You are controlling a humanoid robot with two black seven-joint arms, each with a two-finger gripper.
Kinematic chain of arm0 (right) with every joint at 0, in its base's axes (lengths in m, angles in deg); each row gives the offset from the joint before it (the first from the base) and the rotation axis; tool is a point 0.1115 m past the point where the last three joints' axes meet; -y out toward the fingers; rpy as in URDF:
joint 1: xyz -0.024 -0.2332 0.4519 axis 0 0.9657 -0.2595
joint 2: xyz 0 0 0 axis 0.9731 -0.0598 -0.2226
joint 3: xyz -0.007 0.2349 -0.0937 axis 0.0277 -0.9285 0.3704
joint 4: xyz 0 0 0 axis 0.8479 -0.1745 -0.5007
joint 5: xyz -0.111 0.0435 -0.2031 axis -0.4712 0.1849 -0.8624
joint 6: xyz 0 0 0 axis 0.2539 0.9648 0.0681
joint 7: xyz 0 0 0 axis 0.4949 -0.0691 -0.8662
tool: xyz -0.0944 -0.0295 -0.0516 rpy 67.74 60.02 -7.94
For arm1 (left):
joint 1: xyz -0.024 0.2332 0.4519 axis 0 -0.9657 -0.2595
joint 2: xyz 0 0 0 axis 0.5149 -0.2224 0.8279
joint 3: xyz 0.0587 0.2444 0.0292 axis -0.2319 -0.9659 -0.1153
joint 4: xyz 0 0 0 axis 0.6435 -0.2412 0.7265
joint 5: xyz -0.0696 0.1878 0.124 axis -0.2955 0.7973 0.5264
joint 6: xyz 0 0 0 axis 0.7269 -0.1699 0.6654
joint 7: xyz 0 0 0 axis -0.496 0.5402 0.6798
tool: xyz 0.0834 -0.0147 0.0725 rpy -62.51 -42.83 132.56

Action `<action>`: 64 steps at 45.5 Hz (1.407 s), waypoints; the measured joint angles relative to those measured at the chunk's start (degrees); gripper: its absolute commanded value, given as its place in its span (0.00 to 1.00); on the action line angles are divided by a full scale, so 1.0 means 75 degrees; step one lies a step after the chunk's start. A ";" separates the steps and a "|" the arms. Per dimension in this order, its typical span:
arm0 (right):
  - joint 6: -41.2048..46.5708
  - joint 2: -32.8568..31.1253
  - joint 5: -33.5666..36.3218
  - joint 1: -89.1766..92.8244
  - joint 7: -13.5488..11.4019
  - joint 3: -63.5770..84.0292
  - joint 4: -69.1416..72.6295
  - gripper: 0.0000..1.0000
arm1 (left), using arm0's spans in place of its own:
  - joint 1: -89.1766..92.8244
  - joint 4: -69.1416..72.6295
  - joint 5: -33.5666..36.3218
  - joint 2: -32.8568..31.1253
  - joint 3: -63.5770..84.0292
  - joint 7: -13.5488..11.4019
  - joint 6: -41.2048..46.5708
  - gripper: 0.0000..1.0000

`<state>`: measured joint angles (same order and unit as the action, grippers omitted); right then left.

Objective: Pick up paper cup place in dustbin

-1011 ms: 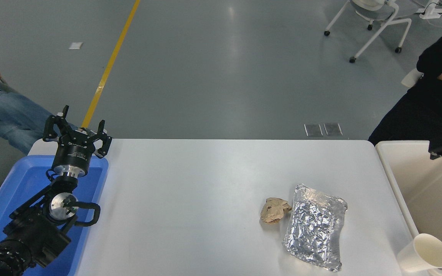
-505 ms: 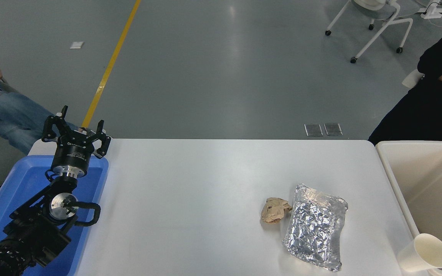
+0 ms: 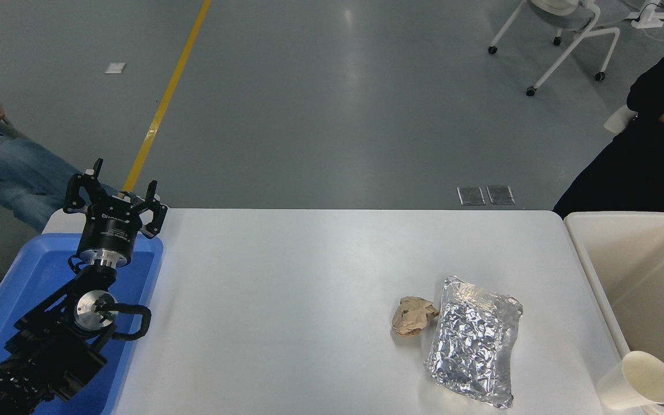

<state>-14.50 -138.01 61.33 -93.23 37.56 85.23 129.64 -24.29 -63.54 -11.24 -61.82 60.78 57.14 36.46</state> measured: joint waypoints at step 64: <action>-0.1116 0.0484 0.0019 0.0902 0.1213 -0.1129 -0.0689 0.00 | 0.0000 0.0000 -0.0002 0.0005 0.0000 0.0000 0.0000 0.99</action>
<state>-22.87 -134.38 61.48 -86.47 46.65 76.76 124.48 -24.29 -63.54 -11.26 -61.79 60.78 57.14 36.46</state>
